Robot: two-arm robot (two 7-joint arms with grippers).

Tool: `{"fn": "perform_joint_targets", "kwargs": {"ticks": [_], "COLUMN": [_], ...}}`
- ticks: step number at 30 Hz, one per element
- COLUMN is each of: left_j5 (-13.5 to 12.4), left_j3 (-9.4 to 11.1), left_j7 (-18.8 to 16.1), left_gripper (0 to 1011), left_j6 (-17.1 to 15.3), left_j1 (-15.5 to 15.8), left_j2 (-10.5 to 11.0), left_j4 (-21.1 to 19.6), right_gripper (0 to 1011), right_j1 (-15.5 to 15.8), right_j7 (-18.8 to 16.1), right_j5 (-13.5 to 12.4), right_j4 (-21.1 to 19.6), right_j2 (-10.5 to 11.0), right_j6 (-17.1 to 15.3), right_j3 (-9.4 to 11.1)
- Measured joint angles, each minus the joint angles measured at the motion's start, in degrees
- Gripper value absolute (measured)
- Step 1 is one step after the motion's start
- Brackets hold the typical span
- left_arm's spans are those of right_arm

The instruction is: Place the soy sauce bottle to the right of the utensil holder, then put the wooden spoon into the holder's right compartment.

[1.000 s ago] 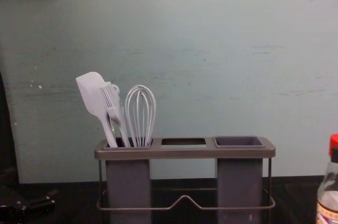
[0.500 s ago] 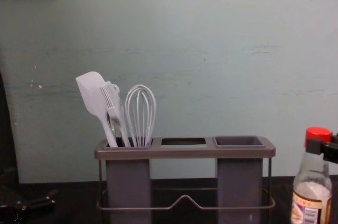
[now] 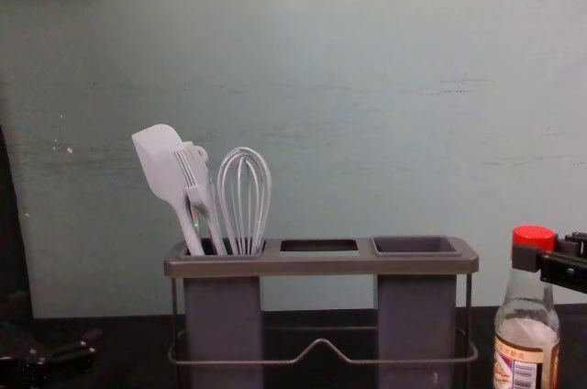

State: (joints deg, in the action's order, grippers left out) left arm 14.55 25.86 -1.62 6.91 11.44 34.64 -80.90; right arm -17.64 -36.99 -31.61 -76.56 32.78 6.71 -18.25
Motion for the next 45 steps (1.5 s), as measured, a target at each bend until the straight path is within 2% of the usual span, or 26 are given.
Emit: {"fn": "perform_joint_targets", "kwargs": {"ticks": [12,13,17,18,26,30,32,36,40,41,43,44,45], "left_j5": [0.0,0.0,0.0,0.0,0.0,0.0,0.0,0.0,0.0,0.0,0.0,0.0,0.0], "left_j3": [0.0,0.0,0.0,0.0,0.0,0.0,0.0,0.0,0.0,0.0,0.0,0.0,0.0], "left_j7": [0.0,0.0,0.0,0.0,0.0,0.0,0.0,0.0,0.0,0.0,0.0,0.0,0.0], "left_gripper": [1005,1005,1005,1005,1005,1005,1004,1005,1005,1005,1005,1005,1005], "left_j6": [0.0,0.0,0.0,0.0,0.0,0.0,0.0,0.0,0.0,0.0,0.0,0.0,0.0], "left_j1": [0.0,0.0,0.0,0.0,0.0,0.0,0.0,0.0,0.0,0.0,0.0,0.0,0.0], "left_j2": [0.0,0.0,0.0,0.0,0.0,0.0,0.0,0.0,0.0,0.0,0.0,0.0,0.0], "left_j4": [0.0,0.0,0.0,0.0,0.0,0.0,0.0,0.0,0.0,0.0,0.0,0.0,0.0], "right_gripper": [410,465,543,601,853,929,1002,1004,1004,1004,1004,1004,1004], "right_j1": [0.07,0.07,0.09,0.09,0.14,0.16,0.16,0.37,1.62,3.67,5.72,5.72,7.4], "right_j7": [0.05,0.04,0.03,0.02,0.01,0.01,0.01,0.04,0.83,2.25,3.86,3.86,5.03], "right_j5": [-0.06,-0.08,-0.11,-0.11,-0.17,-0.17,-0.17,-0.18,-0.22,0.16,1.12,1.12,1.81], "right_j4": [-0.1,-0.12,-0.14,-0.15,-0.2,-0.21,-0.21,-0.5,-2.71,-6.27,-9.64,-9.64,-12.29], "right_j2": [0.06,0.07,0.09,0.09,0.13,0.15,0.17,0.2,0.79,1.92,2.99,2.99,3.8], "right_j6": [0.02,0.05,0.07,0.08,0.13,0.13,0.13,0.5,1.39,1.69,1.73,1.73,1.71], "right_j3": [0.01,0.02,0.04,0.04,0.08,0.08,0.08,0.33,1.47,2.66,3.72,3.72,4.57]}}
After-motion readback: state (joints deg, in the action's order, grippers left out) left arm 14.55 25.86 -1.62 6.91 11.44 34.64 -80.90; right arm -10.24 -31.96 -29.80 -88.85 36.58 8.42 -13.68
